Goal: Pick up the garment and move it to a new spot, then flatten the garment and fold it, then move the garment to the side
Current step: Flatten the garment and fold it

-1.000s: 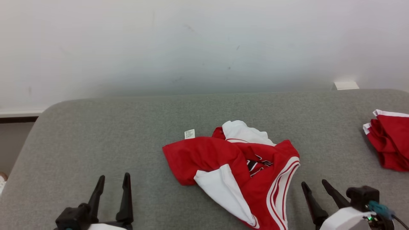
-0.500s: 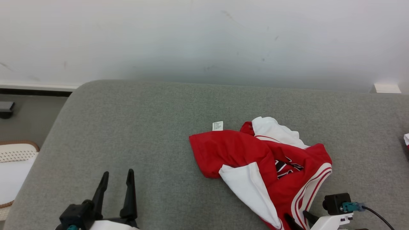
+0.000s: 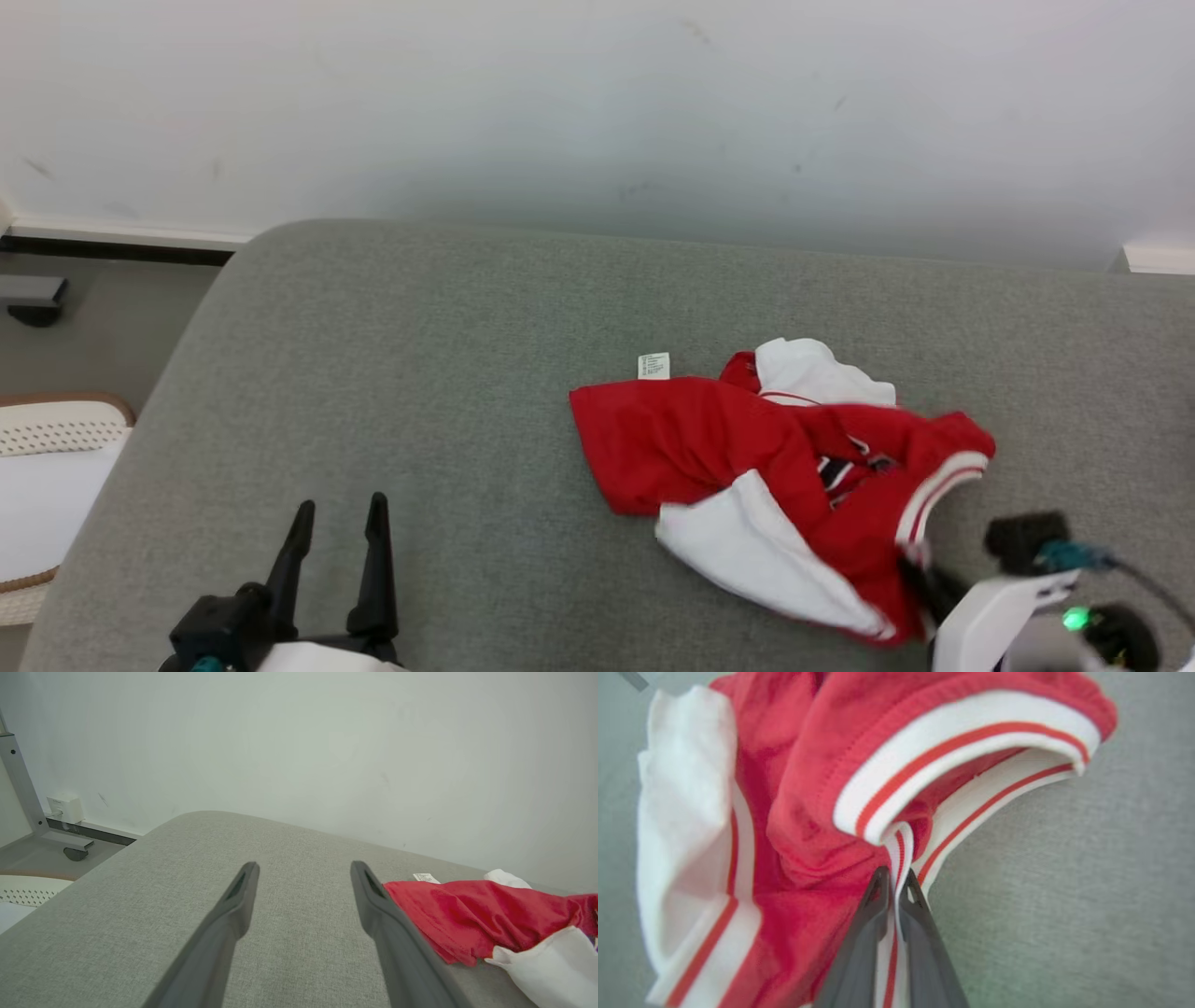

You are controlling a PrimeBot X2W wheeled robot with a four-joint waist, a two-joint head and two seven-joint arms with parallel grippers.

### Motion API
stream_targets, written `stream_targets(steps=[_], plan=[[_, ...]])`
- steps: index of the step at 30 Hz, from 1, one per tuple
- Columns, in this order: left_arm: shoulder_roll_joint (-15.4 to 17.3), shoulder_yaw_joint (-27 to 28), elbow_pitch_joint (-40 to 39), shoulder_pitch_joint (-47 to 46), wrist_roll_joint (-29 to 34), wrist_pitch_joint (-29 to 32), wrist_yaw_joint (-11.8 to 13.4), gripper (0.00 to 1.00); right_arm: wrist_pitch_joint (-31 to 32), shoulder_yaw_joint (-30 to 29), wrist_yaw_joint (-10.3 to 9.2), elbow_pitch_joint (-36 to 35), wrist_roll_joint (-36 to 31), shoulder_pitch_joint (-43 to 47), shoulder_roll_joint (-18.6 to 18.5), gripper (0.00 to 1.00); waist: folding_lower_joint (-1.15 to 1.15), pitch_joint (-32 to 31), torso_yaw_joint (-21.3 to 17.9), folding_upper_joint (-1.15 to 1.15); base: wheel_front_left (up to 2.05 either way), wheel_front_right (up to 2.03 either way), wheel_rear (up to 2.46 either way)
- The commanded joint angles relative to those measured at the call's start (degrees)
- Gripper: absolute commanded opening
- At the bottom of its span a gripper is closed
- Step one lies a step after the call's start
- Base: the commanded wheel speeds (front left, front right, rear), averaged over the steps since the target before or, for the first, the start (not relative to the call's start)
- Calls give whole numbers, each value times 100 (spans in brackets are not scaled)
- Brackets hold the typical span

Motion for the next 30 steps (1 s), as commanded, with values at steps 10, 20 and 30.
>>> stream_targets(steps=[10, 20, 30], plan=[[-34, -21, -44, -316, 205, -1, -157, 100, 158, -894, -13, -520, -51, -965, -1035, 0, 0, 619, -208, 0, 0, 0, 0], [14, -111, -28, -770, 336, -1, -258, 100, -479, -902, -14, 1070, 165, -2486, -1686, 0, 0, 1336, -258, 0, 0, 0, 0], [-44, -178, 123, -834, 314, -1, -275, 100, -1601, -528, -13, 2747, 240, -3283, -1494, 100, 0, 1089, -260, 0, 0, 0, 0]])
